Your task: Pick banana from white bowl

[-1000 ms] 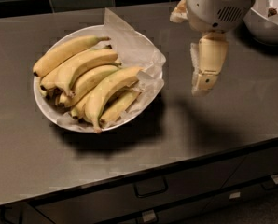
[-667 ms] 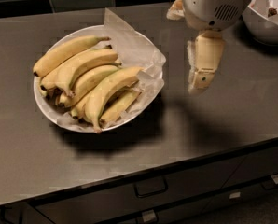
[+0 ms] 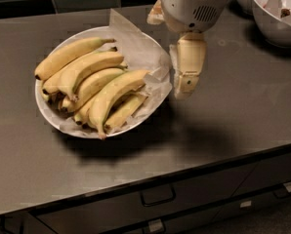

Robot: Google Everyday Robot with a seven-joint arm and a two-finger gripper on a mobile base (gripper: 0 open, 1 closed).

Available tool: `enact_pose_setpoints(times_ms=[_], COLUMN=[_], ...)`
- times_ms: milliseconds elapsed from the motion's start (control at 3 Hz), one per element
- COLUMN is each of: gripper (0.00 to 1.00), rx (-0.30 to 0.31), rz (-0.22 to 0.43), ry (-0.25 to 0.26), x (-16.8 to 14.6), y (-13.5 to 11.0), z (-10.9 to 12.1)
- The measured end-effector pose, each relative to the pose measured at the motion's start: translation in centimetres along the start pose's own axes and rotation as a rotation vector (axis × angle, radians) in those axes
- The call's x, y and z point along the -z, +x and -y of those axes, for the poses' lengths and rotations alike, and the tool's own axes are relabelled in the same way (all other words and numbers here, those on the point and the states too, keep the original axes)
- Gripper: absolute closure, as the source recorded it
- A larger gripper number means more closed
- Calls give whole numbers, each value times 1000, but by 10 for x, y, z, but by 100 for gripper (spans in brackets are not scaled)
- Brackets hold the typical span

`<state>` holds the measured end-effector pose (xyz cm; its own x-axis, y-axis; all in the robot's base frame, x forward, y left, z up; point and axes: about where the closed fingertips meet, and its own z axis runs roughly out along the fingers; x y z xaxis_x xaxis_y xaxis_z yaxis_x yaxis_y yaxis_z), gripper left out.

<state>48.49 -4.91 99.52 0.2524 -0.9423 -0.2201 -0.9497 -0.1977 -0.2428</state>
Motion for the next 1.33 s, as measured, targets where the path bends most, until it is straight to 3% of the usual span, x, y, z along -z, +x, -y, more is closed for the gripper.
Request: enact_pose_setpoints(times_ms=[333,1000,1333], gripper=[0,0,18], rx=[56,73,79], rz=[46,52,55], ry=[7,26,24], x=[-9,-9,-12], y=[-35,-47,-50], z=[8,13,14])
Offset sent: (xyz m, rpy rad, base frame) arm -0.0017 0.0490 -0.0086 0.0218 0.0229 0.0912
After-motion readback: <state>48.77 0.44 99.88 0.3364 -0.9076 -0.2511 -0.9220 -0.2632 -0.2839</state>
